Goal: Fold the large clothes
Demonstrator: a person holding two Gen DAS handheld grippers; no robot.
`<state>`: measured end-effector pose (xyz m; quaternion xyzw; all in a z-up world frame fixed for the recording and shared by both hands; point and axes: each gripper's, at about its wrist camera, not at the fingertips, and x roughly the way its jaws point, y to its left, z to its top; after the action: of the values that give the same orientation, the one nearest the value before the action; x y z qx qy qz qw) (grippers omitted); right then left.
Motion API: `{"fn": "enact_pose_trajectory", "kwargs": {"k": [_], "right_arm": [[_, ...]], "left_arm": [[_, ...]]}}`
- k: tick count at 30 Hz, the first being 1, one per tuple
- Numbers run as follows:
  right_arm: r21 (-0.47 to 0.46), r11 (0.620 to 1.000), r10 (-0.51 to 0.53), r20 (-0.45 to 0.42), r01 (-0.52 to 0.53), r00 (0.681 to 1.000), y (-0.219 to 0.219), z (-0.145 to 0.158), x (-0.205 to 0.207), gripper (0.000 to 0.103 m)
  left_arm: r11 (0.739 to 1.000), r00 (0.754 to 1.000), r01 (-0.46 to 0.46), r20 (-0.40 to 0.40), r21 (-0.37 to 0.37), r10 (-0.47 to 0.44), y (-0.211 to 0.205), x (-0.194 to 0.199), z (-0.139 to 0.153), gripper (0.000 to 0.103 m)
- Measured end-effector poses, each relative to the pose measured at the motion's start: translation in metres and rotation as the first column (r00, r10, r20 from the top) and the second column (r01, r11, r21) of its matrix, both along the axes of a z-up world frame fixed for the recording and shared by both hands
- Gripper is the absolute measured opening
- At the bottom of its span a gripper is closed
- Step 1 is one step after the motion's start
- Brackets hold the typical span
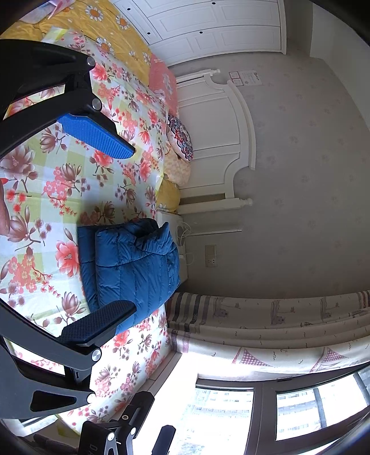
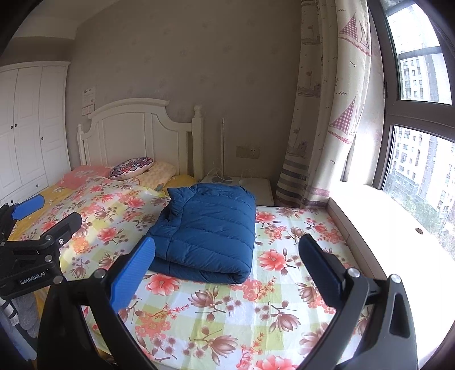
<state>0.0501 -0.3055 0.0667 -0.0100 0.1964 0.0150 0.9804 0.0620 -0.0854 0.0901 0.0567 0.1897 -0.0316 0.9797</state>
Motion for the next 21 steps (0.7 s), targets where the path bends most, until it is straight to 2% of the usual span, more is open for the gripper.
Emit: {"fn": "enact_pose_trajectory", "kwargs": {"k": [21], "right_arm": [[-0.003, 1.0, 0.007, 0.005, -0.007, 1.0, -0.0028, 0.0047, -0.0005, 0.1]], "left_arm": [[1.0, 1.0, -0.017, -0.009, 0.002, 0.017, -0.001, -0.001, 0.0028, 0.097]]}}
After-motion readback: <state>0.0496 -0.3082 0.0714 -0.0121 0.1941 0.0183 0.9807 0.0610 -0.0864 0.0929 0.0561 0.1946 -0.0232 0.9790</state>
